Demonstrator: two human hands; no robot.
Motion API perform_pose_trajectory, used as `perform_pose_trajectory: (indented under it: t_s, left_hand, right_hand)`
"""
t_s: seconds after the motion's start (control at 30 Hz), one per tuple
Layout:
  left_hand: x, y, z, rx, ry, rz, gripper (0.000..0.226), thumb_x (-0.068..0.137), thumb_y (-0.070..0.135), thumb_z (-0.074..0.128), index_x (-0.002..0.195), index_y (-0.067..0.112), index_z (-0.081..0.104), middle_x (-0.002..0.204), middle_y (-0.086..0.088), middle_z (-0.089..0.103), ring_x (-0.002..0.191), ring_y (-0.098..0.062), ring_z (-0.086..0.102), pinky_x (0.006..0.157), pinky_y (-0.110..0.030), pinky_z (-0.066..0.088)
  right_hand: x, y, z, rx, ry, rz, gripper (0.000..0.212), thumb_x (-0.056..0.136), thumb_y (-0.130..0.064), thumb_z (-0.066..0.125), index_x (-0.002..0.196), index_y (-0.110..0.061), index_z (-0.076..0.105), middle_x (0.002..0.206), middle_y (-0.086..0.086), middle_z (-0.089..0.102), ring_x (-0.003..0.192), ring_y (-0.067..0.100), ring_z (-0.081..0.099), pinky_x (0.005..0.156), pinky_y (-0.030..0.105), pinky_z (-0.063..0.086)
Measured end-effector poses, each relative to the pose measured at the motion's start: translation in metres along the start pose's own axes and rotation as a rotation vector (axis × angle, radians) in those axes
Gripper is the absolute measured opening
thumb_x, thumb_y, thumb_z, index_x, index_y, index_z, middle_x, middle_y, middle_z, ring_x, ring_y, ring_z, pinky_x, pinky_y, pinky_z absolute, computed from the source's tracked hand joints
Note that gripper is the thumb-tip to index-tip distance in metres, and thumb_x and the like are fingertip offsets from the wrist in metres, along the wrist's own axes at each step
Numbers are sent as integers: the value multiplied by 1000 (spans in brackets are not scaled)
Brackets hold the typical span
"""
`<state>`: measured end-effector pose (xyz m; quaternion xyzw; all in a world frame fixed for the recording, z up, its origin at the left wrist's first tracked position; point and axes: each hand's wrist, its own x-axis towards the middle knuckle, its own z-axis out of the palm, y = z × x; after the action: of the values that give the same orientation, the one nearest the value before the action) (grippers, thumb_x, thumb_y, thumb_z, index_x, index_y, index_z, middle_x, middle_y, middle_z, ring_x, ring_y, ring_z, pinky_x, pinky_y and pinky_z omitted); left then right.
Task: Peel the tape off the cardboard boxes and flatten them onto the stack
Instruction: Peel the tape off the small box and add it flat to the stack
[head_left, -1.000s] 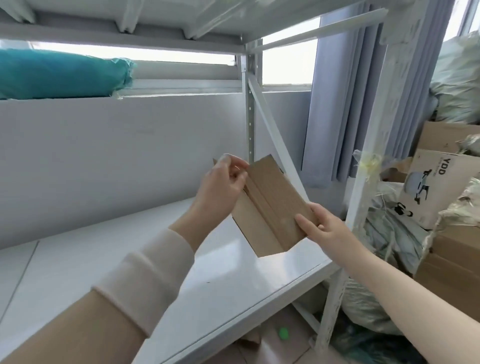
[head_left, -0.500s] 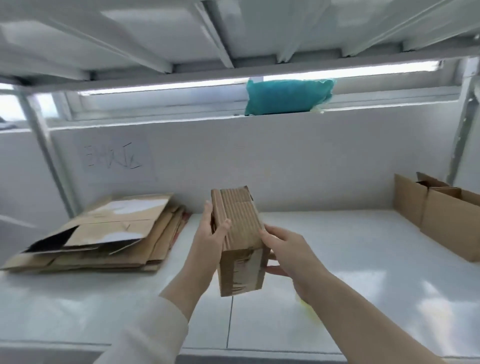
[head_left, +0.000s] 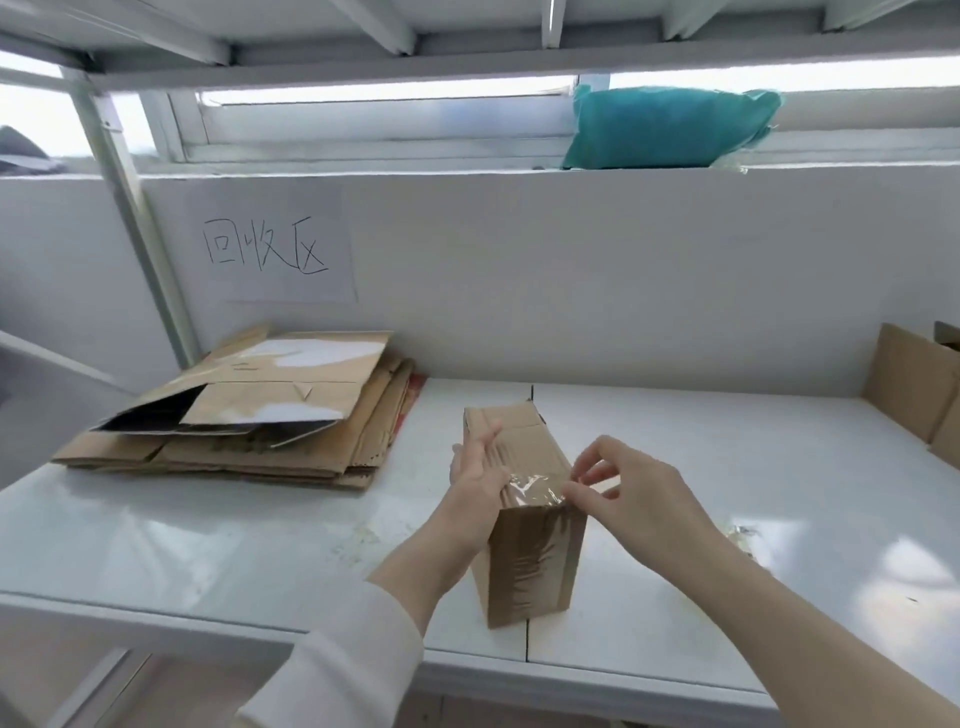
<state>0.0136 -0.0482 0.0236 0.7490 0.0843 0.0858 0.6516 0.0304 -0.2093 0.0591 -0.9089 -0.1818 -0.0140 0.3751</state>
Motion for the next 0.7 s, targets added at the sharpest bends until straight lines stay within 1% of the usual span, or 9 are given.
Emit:
perform_pose_trajectory:
  t_s: [0.07,0.13,0.2,0.3,0.37,0.43,0.53,0.63,0.7]
  left_hand:
    - [-4,2,0,22,17,17,41,84,28,37,97,66,42,150,-1,24,140,-19,22,115,-45,21]
    - [-5,1,0,17,36,37,36,96,19,31,105,52,43,142,0,30,133,-18,31,113,-42,26]
    - [-7,-1,0,9,45,43,32,100,18,25,111,43,42,135,1,36,126,-17,37,110,-39,30]
    - [-7,-3,-1,-29,52,55,32,102,23,21,111,45,44,135,1,41,127,-17,39,112,-40,29]
    - [-7,-3,-2,-29,56,51,35,102,23,20,118,44,43,138,0,41,129,-16,37,113,-38,26]
    - [-5,-2,-3,-30,56,40,39,101,20,19,124,40,43,140,-1,40,130,-15,36,113,-35,25]
    - [-5,0,-4,-11,66,38,42,99,14,20,126,37,43,141,0,38,131,-13,35,114,-34,23]
    - [-7,-1,-5,17,72,47,43,97,12,22,128,35,42,143,2,36,131,-11,33,113,-32,23]
    - [-8,0,-6,30,76,56,44,97,12,22,129,34,42,143,3,34,130,-10,32,111,-28,23]
  right_hand:
    - [0,-2,-1,-108,31,-63,12,79,-43,64,80,-36,55,97,-9,56,92,12,56,84,33,48]
    - [3,-4,-3,-126,33,-89,10,78,-42,66,80,-36,58,98,-7,55,96,12,53,84,30,45]
    - [7,-7,-1,-132,15,-128,9,76,-41,68,79,-37,61,95,-7,55,98,14,49,81,27,40]
    - [13,-13,3,-168,-44,-202,18,77,-41,67,93,-33,67,95,-6,50,103,16,40,80,23,30]
    - [19,-18,4,-193,-94,-216,25,77,-42,68,100,-32,66,96,-4,50,105,16,32,80,22,27]
    - [27,-22,6,-152,-146,-216,22,77,-39,69,97,-31,66,92,-4,53,105,17,33,81,23,29]
    - [36,-24,12,-90,-187,-240,11,75,-37,71,80,-33,62,78,-10,57,105,19,43,87,29,39]
    - [44,-27,12,-113,-249,-273,13,75,-32,73,72,-32,60,71,-10,59,92,12,46,79,23,39]
    - [47,-30,10,-108,-301,-308,10,76,-26,73,75,-24,63,66,-9,58,67,-2,49,66,11,37]
